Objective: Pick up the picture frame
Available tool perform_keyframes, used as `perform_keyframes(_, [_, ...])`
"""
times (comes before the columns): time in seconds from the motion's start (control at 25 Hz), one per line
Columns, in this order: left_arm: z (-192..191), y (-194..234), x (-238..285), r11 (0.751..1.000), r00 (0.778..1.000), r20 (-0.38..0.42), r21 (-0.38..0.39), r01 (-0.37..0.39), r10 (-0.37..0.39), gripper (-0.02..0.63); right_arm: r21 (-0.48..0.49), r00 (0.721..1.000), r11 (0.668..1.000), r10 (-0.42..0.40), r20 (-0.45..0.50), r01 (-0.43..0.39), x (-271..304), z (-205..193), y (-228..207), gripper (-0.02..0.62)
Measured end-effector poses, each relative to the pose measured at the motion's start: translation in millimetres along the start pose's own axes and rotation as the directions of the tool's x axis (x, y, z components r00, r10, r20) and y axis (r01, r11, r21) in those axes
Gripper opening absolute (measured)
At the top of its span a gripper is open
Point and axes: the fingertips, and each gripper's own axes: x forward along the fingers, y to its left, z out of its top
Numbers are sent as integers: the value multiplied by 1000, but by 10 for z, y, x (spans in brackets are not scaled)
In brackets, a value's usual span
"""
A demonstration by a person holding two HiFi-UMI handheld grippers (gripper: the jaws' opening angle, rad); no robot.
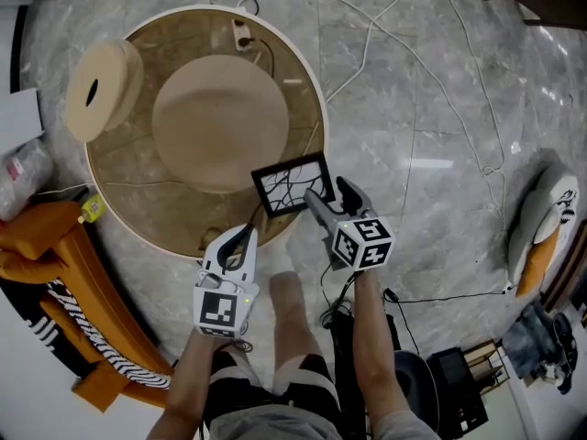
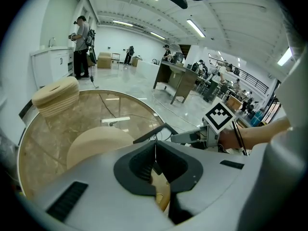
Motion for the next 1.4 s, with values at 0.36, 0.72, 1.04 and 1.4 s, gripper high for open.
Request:
perform_keyframes(0.36, [-33,1,26,1000,1000,-11,14,-10,10,20,18,999,1000,17,-30,-16,73,-80,-8,331])
perform_keyframes(0.72, [-5,-55,-1,1000,1000,-3,11,-13,13,20,17,999,999,33,-27,-33,66,-79,26,244])
perform_keyframes(1.04, [28,-11,-84,1000,1000,7,13,-26,26,20,15,999,1000,22,-26,-21,-59,-116,9,197])
perform_keyframes(1.4, [228,-34,-316,998,999,48,51,-23,21,20,-23,999,1000,0,48,1,-375,58,235,113])
